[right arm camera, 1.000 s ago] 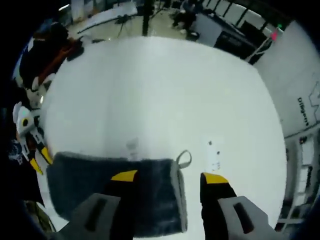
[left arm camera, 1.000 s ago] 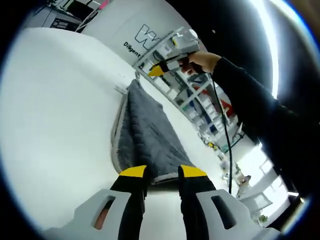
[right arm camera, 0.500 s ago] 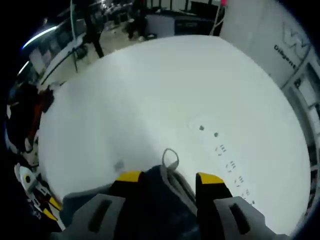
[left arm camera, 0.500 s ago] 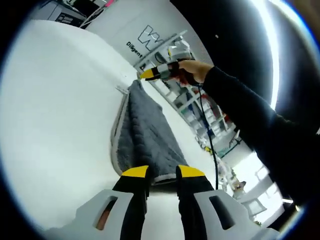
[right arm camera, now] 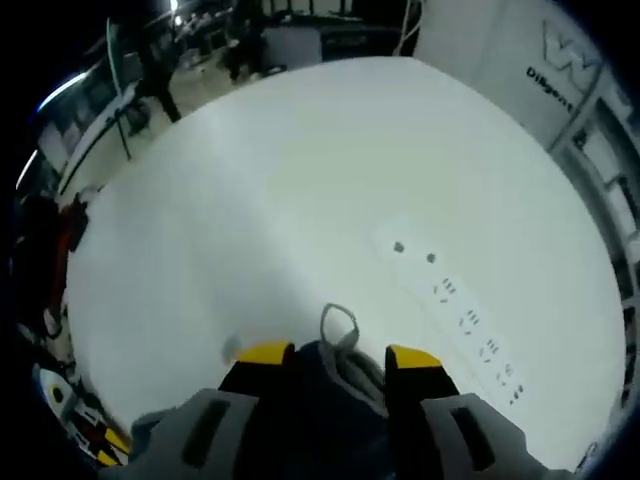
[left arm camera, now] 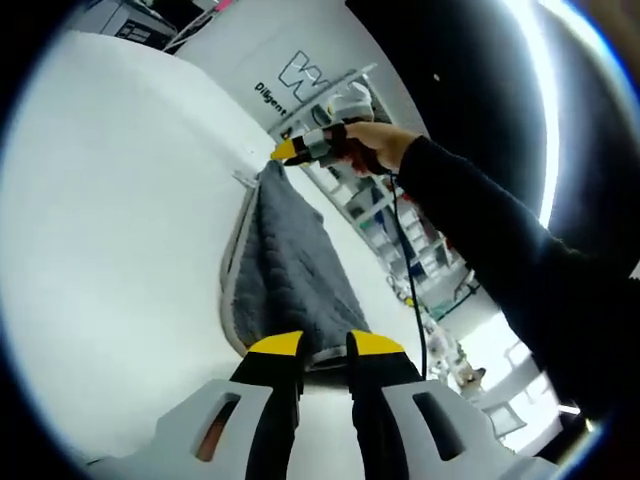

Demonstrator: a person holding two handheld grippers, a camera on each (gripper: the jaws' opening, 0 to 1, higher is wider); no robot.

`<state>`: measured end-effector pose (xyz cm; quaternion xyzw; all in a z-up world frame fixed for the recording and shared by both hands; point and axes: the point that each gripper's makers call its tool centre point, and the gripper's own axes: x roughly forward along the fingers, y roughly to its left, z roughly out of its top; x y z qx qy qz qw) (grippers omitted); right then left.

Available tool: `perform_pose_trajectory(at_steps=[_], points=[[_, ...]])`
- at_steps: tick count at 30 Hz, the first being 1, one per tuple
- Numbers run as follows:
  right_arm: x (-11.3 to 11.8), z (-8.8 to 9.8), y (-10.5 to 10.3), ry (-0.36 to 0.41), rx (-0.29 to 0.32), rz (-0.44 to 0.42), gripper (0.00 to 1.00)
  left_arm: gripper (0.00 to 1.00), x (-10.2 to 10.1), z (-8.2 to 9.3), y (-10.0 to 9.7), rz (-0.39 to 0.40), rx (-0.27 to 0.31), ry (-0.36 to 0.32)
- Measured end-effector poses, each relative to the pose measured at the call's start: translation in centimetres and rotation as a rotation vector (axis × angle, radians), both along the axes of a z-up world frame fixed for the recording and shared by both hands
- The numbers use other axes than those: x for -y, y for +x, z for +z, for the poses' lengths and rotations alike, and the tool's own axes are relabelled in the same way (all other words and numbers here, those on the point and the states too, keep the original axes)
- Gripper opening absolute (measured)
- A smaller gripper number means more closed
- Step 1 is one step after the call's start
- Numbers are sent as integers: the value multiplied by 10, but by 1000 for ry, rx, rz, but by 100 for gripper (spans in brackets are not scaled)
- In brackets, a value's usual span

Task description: Open the folded towel by lifting each exposed corner and separating the folded layers until the towel lies flat within the target outline without major curled edges

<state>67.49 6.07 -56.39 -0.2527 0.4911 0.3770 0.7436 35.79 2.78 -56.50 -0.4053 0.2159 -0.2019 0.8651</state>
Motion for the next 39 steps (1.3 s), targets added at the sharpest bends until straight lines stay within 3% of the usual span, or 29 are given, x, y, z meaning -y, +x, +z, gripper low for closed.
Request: perform_pose_trajectory(at_steps=[7, 14, 33, 39], points=[[-5, -9, 12, -16, -59, -34, 27, 13, 1, 0, 0, -2, 2, 1], [-6, -12, 17, -22, -58, -30, 21, 10, 0, -1, 1, -1, 1, 6], [-1, -17, -20, -22, -44, -14, 15, 11, 4, -4, -1, -9, -11, 7], [0, -19, -27, -25, -39, 11, 9, 3, 2, -6, 0, -1, -11, 22]])
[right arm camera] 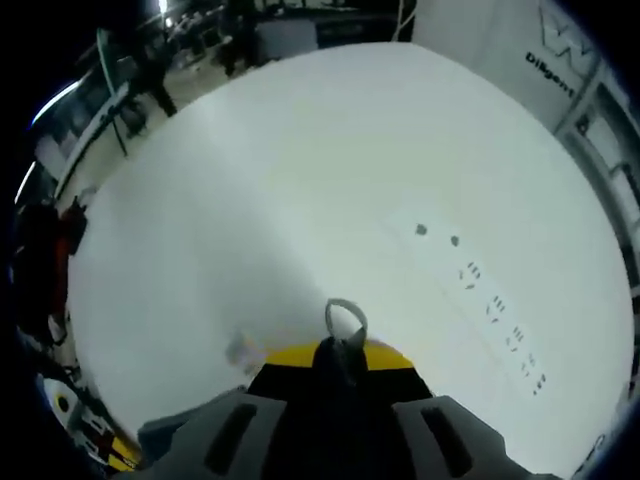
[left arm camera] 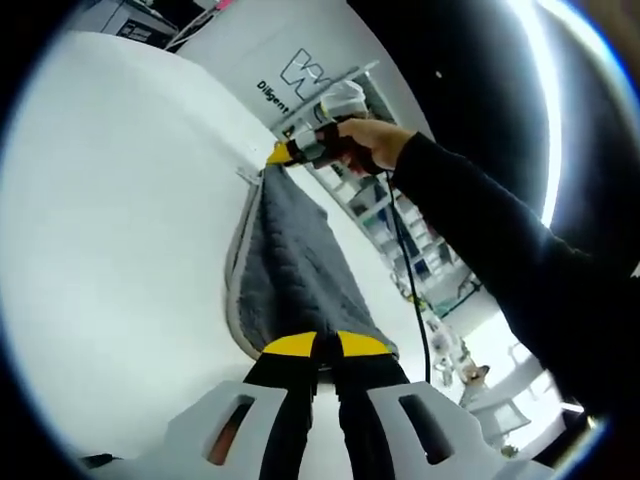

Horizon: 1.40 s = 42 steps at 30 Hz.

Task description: Open the folded towel by lifting each exposed corner and separating the folded layers until the towel lies flat within the target outline without major curled edges

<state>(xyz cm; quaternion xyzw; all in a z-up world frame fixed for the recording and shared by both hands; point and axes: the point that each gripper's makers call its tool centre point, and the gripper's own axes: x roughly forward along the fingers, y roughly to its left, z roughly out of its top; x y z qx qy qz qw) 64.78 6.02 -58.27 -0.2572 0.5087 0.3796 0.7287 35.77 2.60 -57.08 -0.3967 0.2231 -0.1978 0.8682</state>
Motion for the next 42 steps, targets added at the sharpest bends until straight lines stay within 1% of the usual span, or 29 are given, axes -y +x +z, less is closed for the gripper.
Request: perform_pose_trajectory(at_steps=[4, 10, 12, 23, 26, 29, 34, 36, 37, 42], points=[[1, 2, 2, 3, 12, 6, 6, 2, 0, -1, 1, -1, 7, 13], [1, 5, 2, 0, 25, 27, 4, 1, 0, 5, 2, 2, 26, 8], [0, 6, 2, -1, 32, 47, 3, 1, 0, 6, 2, 1, 31, 1], [-1, 10, 5, 12, 42, 53, 2, 1, 3, 14, 1, -7, 54, -18], [-1, 12, 6, 14, 44, 53, 2, 1, 3, 15, 1, -11, 55, -29], [-1, 13, 8, 15, 47, 54, 2, 1, 3, 16, 1, -9, 55, -26], [-1, 17, 9, 22, 51, 59, 2, 1, 4, 24, 2, -15, 82, -40], [-3, 19, 6, 37, 49, 85, 2, 1, 6, 27, 2, -18, 103, -46], [-2, 19, 6, 35, 47, 83, 2, 1, 6, 30, 1, -16, 117, -46], [1, 26, 7, 46, 53, 77, 2, 1, 8, 38, 1, -18, 151, -57]])
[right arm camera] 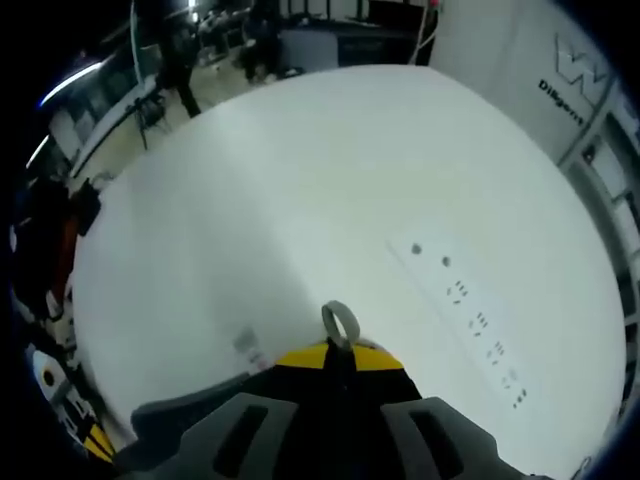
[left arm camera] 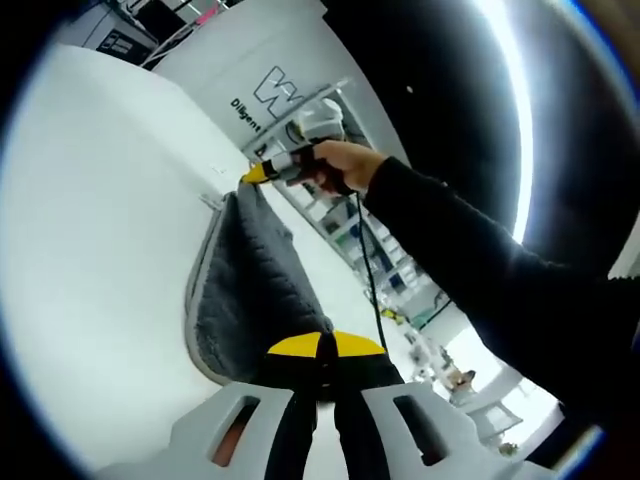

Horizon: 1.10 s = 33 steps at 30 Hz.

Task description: Open the folded towel by lifting each exposed corner and separating the folded layers until the towel lies flat within the target outline without major curled edges

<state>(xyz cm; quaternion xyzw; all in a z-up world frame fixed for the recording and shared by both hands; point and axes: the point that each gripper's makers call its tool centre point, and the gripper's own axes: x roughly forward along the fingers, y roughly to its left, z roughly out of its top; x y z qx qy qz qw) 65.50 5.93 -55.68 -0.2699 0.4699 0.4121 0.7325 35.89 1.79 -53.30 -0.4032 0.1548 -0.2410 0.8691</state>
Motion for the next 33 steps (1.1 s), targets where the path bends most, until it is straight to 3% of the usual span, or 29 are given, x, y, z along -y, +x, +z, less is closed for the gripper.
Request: perform_pose_trajectory(at_steps=[25, 33], points=[[8, 27, -1, 39, 39, -1, 2, 0, 9, 21, -3, -17, 106, 48], [11, 35, 0, 59, 25, -33, 2, 0, 14, 26, -4, -36, 124, 50]])
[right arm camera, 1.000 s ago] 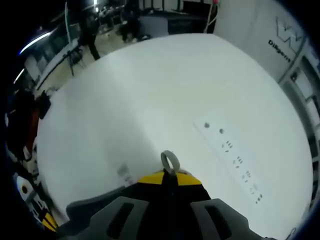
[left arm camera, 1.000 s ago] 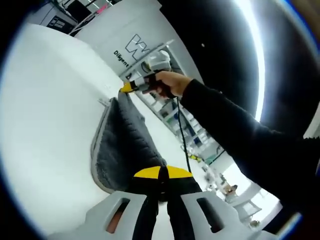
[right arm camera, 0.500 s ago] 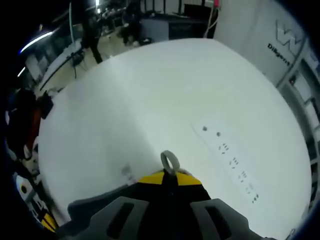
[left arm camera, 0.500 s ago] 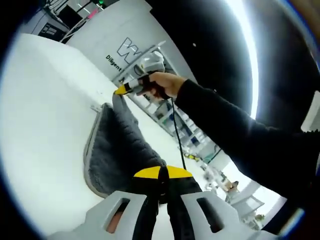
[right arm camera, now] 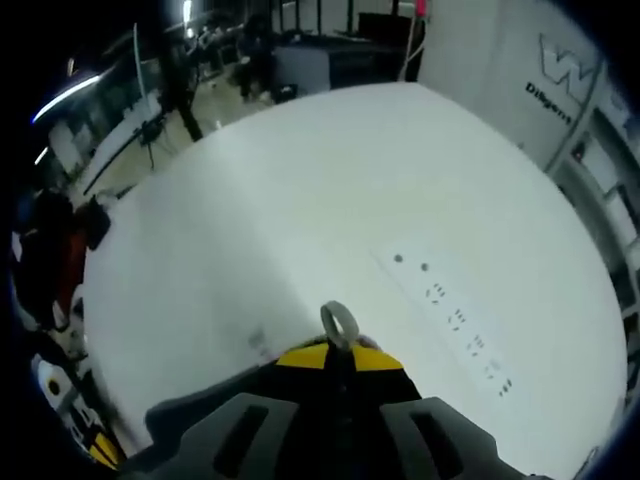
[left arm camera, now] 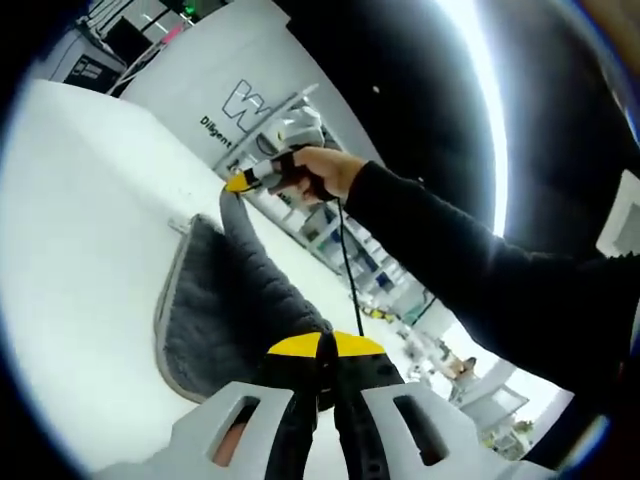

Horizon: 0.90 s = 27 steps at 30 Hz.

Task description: Open the folded towel by lifting each exposed corner and separating the folded layers until the towel lies flat within the target outline without major curled edges

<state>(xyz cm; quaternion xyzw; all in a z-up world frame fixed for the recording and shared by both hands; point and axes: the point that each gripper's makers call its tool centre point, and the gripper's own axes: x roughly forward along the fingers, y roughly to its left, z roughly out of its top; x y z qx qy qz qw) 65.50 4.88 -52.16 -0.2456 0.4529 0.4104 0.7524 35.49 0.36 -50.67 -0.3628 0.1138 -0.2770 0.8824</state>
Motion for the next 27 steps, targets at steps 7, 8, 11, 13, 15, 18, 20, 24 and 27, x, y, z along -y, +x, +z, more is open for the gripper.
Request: perform_pose_trajectory(at_steps=[7, 8, 11, 13, 15, 18, 20, 24, 27], points=[[2, 5, 3, 16, 14, -11, 1, 0, 4, 9, 0, -13, 30, 8], [2, 6, 4, 20, 19, -13, 1, 0, 5, 11, 1, -14, 36, 13], [3, 11, 6, 42, 21, -16, 1, 0, 7, 12, 1, -20, 45, 20], [5, 14, 10, 48, 26, -26, 1, 0, 9, 13, 1, -24, 47, 20], [8, 18, 13, 50, 32, -34, 1, 0, 9, 14, 1, -30, 51, 19], [10, 23, 17, 64, 28, -44, 1, 0, 10, 17, 2, -35, 56, 15], [13, 25, 18, 68, 26, -45, 1, 0, 12, 19, 3, -35, 64, 14], [18, 25, 17, 60, 20, -43, 1, 0, 16, 22, 4, -42, 77, 17], [20, 27, 12, 58, 21, -35, 1, 0, 21, 24, 4, -51, 85, 18]])
